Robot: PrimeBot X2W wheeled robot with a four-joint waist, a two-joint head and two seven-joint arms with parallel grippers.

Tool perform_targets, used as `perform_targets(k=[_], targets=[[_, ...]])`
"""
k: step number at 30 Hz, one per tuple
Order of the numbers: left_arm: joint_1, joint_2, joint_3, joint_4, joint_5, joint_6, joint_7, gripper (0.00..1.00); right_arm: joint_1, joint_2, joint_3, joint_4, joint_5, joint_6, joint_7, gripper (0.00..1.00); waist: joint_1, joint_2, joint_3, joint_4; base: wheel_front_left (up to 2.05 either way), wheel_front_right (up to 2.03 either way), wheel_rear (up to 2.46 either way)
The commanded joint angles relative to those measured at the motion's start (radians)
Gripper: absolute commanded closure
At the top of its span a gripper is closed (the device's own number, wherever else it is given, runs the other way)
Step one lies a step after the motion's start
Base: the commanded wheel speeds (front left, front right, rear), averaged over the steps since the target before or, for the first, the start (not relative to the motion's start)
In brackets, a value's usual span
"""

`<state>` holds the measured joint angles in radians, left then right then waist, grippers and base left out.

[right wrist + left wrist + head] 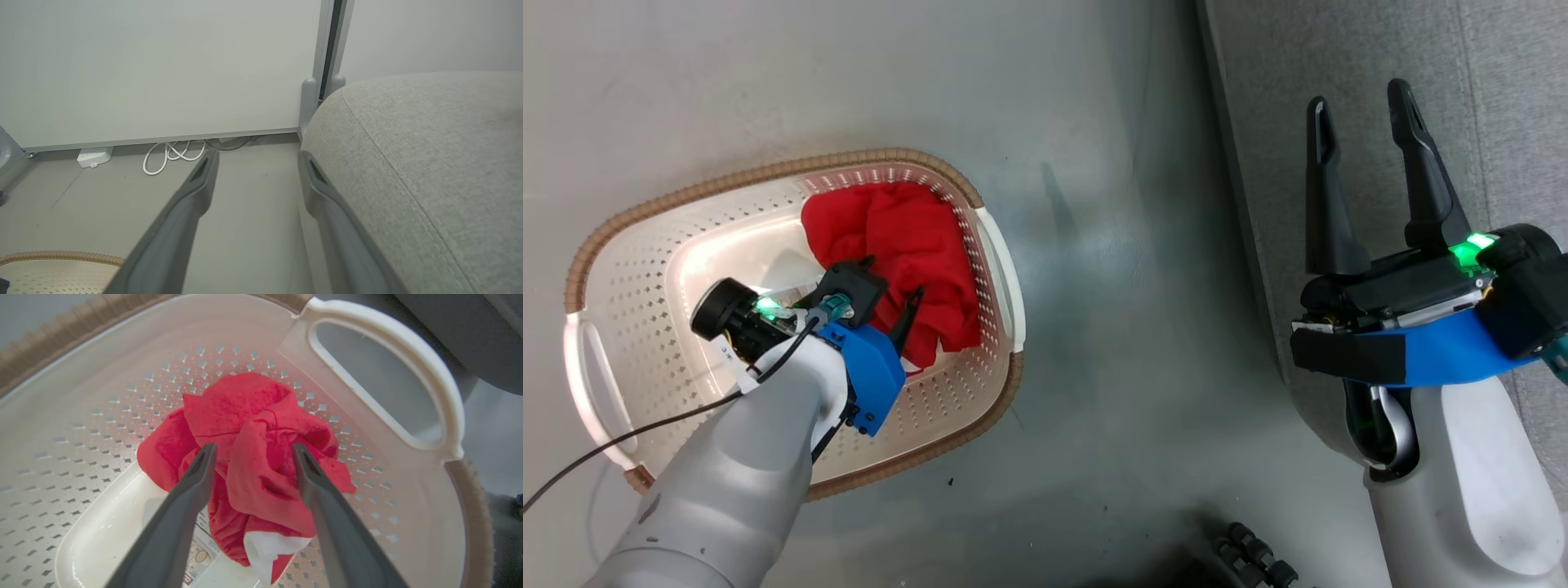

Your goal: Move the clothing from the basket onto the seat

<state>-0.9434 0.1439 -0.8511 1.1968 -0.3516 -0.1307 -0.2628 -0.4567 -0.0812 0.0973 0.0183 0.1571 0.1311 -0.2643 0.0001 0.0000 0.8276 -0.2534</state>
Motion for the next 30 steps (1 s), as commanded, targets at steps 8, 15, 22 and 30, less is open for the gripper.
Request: perform_targets(k=[8, 15, 22, 30], targets=[[-0.053, 0.004, -0.057, 0.043, -0.025, 0.001, -0.002, 0.00, -0.031, 0.006, 0.002, -0.012, -0.005, -0.001, 0.000, 0.00, -0.0001, 0.0000, 0.066, 0.000, 0.00, 0.00, 0.00], [-0.070, -0.004, -0.098, 0.054, -0.052, 0.001, -0.001, 1.00, -0.033, 0.008, -0.003, -0.014, -0.009, -0.001, 0.000, 0.00, -0.0001, 0.0000, 0.083, 0.006, 0.00, 0.00, 0.00], [-0.061, -0.011, -0.131, 0.047, -0.090, 0.001, -0.002, 1.00, -0.038, 0.007, -0.006, 0.001, -0.006, -0.001, 0.000, 0.00, -0.0001, 0.0000, 0.065, 0.014, 0.00, 0.00, 0.00], [-0.024, -0.011, -0.145, -0.032, -0.135, 0.001, -0.003, 1.00, -0.018, 0.005, -0.014, 0.016, -0.005, -0.001, 0.000, 0.00, -0.0001, 0.0000, 0.007, 0.037, 0.00, 0.00, 0.00]])
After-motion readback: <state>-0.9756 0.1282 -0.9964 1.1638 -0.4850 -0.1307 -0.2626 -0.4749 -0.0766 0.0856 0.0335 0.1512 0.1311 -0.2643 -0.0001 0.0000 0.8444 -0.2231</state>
